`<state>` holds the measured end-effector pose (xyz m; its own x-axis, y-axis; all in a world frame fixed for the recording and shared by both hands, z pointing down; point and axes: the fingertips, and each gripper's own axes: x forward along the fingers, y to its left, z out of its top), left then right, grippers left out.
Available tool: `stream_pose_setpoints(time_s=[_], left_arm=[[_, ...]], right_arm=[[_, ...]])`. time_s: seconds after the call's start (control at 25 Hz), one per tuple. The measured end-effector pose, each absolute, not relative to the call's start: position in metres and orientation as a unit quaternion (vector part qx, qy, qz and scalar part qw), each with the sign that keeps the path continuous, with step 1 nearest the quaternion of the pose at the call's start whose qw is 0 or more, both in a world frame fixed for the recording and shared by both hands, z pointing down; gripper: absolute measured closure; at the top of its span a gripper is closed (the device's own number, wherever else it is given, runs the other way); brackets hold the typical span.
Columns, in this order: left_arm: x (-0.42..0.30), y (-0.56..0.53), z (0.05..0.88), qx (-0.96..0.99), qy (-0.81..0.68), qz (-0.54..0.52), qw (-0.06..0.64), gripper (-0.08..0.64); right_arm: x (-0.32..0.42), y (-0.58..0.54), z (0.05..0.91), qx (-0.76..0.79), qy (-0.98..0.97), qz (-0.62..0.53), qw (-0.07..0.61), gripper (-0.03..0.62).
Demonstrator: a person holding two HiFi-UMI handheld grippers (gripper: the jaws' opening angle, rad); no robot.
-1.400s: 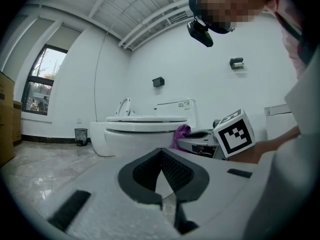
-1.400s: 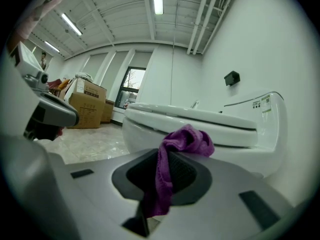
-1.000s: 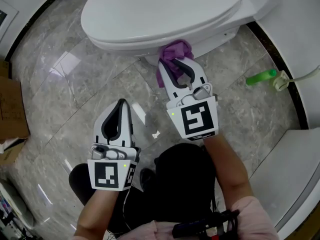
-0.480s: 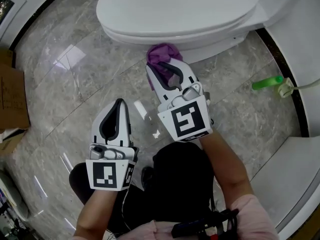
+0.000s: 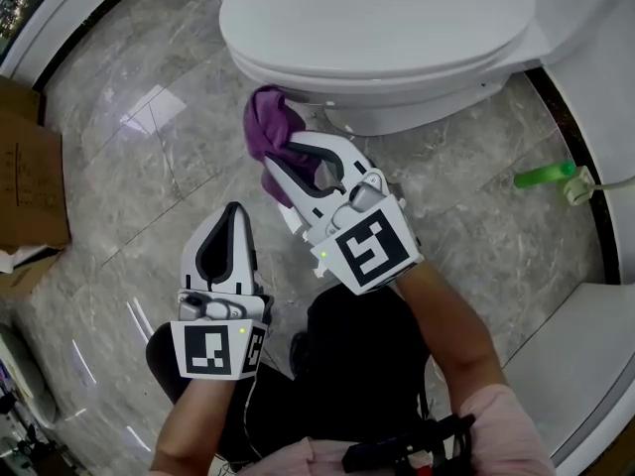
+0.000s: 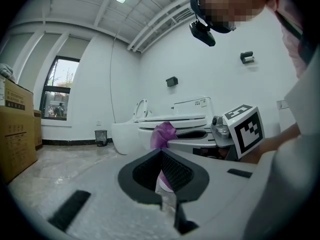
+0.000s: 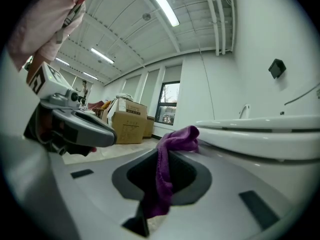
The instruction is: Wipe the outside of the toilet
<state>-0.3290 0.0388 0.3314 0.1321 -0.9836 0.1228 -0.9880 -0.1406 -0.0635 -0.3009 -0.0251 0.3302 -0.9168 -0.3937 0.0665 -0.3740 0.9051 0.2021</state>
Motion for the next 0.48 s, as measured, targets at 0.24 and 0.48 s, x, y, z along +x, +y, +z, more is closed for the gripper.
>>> stream_pose_setpoints(time_s=[0.24,0.48], left_arm=[[-0.32,0.03,0.329,0.761,-0.645,0.064,0.016,0.554],[-0.298,0.016,0.328,0.781,-0.621,0.065,0.016,0.554]], right_arm=[[-0.289,-0.02,0.325,0.183,-0.976,-0.103,0.049,0.529],[-0.259,-0.02,0.323,0.192,-0.974,-0.112,0.051,0.529]])
